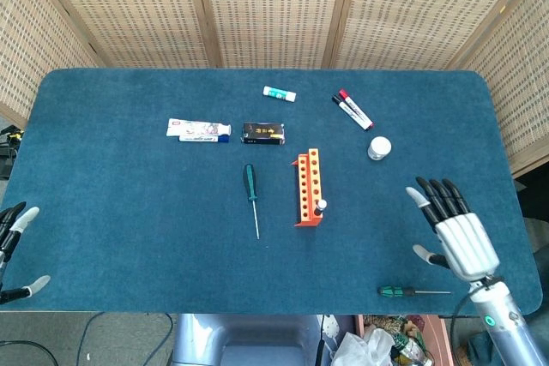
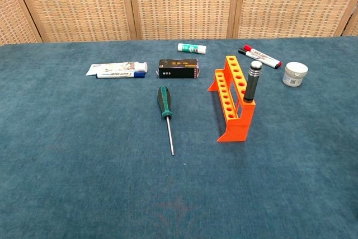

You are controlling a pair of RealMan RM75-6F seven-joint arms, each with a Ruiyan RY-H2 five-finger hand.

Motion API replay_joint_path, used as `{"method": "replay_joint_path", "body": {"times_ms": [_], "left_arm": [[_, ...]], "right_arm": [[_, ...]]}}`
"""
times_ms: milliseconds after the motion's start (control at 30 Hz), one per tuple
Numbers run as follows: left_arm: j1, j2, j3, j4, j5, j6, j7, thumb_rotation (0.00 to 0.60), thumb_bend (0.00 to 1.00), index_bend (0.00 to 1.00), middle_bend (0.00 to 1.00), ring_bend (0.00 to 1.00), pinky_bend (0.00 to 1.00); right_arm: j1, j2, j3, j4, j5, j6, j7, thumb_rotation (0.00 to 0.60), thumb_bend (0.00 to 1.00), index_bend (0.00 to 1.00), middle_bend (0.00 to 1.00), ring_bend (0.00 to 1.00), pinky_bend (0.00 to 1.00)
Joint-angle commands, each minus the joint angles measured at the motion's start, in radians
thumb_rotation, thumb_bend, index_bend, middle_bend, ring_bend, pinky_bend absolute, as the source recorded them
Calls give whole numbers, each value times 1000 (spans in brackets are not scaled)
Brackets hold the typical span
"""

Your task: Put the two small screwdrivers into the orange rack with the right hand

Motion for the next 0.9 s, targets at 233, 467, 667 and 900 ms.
{"method": "replay_joint_path", "body": {"times_ms": [233,467,667,900], "left_arm": [[9,5,9,4,24,18,-10,600,0,0,0,0,0],[12,9,10,6,22,20,-21,600,0,0,0,0,0],[5,8,7,4,11,1,-14,600,0,0,0,0,0],[3,7,5,2,4,-4,-9,600,0,0,0,0,0]], "right_arm": [[-62,-68,-76,119,-54,-17,36,600,0,136,0,0,0],[-85,-141,-108,172,-38,-93,32,600,0,363,0,0,0],[-104,-216,-113,184,-13,-140,31,600,22,394,0,0,0],[-111,-262,-108,190,19,-190,18,600,148,413,0,0,7]]}}
